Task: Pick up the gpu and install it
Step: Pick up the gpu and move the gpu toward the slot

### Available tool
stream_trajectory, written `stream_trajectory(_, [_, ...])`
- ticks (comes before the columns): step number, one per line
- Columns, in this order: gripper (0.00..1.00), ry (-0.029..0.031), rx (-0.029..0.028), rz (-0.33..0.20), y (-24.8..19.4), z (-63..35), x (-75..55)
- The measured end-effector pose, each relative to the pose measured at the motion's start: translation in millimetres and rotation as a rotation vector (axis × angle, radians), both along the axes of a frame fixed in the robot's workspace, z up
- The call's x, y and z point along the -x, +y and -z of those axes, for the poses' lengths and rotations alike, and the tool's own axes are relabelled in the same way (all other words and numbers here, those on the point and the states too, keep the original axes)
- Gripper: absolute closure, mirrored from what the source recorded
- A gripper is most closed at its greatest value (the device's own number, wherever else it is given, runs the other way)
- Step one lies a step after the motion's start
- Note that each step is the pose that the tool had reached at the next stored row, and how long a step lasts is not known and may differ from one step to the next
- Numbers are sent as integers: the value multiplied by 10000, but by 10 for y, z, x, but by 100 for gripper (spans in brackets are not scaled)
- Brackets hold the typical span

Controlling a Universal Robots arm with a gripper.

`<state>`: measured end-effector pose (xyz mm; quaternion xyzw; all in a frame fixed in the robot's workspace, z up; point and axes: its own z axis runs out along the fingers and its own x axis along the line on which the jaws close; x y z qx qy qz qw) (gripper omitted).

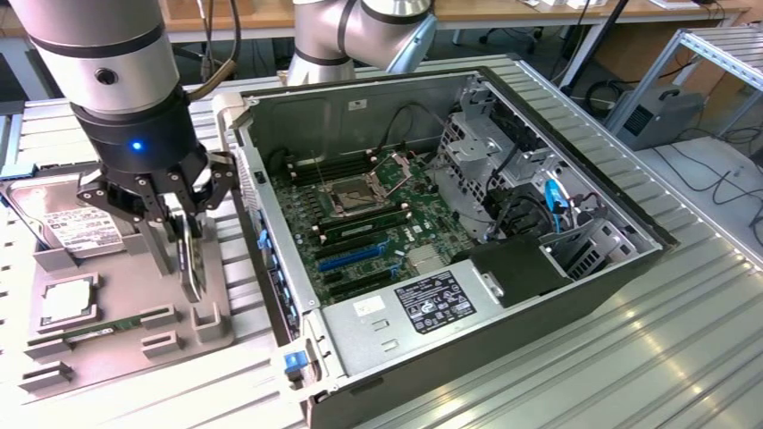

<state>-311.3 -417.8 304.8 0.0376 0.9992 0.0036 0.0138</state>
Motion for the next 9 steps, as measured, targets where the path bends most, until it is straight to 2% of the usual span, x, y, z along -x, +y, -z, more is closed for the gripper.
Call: stream_trajectory(9, [73, 0, 0, 0, 0, -48, 0])
